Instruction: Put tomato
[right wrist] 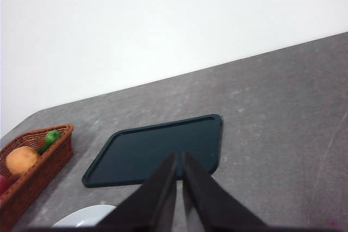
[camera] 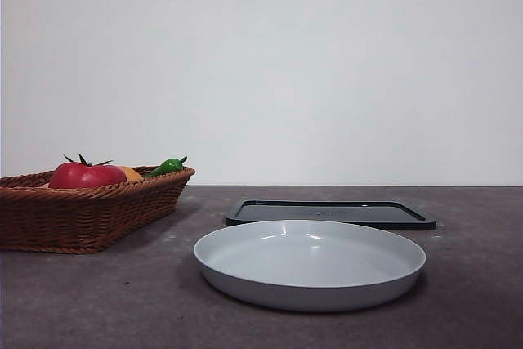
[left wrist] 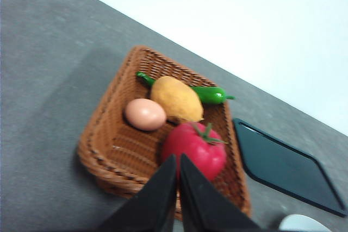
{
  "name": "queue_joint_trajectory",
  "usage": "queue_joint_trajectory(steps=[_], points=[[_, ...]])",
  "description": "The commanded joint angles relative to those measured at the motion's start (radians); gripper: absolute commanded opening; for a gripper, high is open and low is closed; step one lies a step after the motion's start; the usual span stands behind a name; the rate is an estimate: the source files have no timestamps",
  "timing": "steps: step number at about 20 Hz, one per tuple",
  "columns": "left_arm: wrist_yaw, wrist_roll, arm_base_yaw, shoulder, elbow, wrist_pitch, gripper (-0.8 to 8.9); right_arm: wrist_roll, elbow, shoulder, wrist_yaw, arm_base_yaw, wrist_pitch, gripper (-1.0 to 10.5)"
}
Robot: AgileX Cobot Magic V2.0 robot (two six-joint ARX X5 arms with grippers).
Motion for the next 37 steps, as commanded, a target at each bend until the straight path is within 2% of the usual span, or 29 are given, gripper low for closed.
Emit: queue_joint_trajectory(steps=[1,8,15,19,25,28,32,37], points=[[0.035,0.014,0.002,0.04,0.077,-0.019,0.1,-0.015,0.08,0.044,-0.026,0.0,-0.033,0.1],[0.111,0.16,0.002,0.198,0.285,-0.183,0.1,-0.105,0.286,0.216,-0.106,0.0,-0.208,0.1],[0.242,0.322,-0.002,0.376,0.477,-0.385,0.1,-0.223,0.49,0.418,-0.235,0.003,-0.444,0.1],[0.286,0.379,-0.021,0.451,0.563,-0.486,0.1,-0.277,0.597,0.519,-0.262,0.038,-0.576,0.1],[0.317,0.427,-0.09,0.533,0.663,-0.594,0.1,-0.34,0.722,0.635,-0.265,0.124,-0.736,0.1],[0.317,0.459,-0.14,0.579,0.719,-0.674,0.1,-0.368,0.773,0.687,-0.265,0.199,-0.806,0.1],[0.317,0.488,-0.181,0.61,0.738,-0.743,0.1,-0.385,0.78,0.708,-0.261,0.279,-0.83,0.1],[0.317,0.488,-0.184,0.612,0.738,-0.735,0.1,-0.391,0.78,0.708,-0.261,0.306,-0.832,0.1]])
